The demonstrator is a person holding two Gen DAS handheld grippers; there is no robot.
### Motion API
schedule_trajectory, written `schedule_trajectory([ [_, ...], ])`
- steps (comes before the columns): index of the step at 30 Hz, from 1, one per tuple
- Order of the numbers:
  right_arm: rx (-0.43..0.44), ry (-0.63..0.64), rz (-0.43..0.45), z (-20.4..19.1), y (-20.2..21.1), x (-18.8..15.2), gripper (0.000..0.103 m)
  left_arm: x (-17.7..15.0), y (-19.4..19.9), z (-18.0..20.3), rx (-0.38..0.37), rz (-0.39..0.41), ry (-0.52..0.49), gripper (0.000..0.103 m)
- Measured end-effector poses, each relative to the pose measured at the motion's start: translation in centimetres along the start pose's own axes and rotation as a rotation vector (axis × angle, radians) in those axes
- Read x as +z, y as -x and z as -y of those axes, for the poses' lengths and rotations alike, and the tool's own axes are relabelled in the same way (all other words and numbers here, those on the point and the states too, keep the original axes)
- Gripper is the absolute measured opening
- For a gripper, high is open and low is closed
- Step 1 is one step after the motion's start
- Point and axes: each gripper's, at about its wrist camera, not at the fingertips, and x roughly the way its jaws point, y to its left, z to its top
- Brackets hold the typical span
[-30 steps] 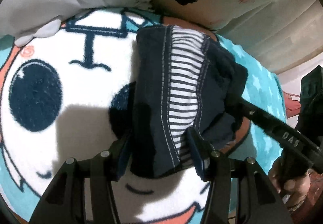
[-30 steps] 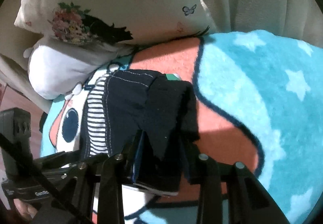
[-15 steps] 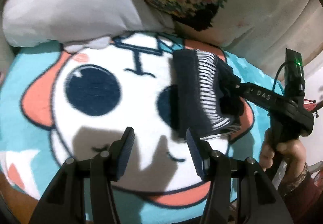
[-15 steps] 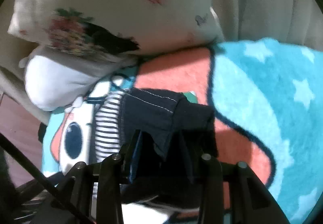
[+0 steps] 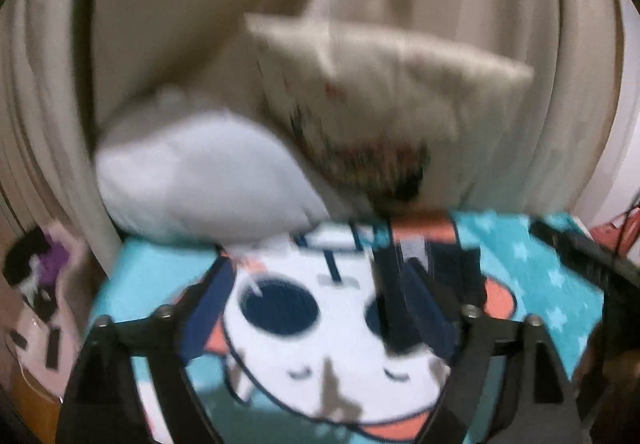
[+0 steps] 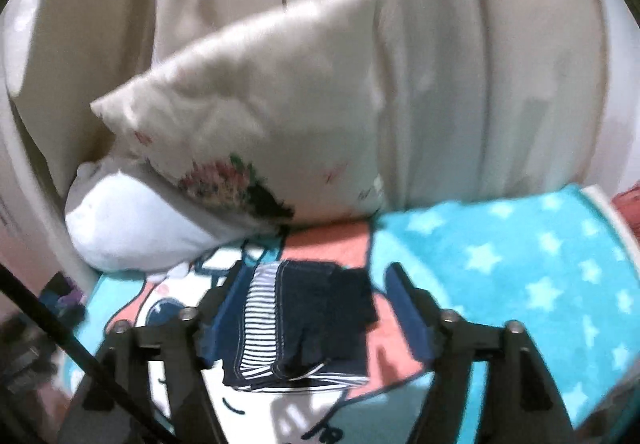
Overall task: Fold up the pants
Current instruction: 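Open both grippers and withdraw them from the folded pants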
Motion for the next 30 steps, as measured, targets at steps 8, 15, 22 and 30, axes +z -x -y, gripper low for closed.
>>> schedule_trajectory([
  [8,-0.020,-0.053,0.023,-1.1,3.8,-2.0,0.087,3.8,5.5,-1.3,0.022,0.241,-0.033,0.103],
  [15,-0.035,-0.033,-0.018,-3.3,4.2,-3.7,0.089,3.7,2.5,-0.8,0.008,0.038,-0.041,0.103],
  [22,-0.084,-0.029,-0.164,-4.5,2.3,-6.9,0.089,-0.3,-1.0,-2.2,-0.013,-0.161,-0.026,0.103],
  [30,-0.103,-0.004,-0.235,-6.0,0.9,-8.0,0.089,-2.2,-2.7,-2.3,-0.041,-0.256,-0.026,0.103],
])
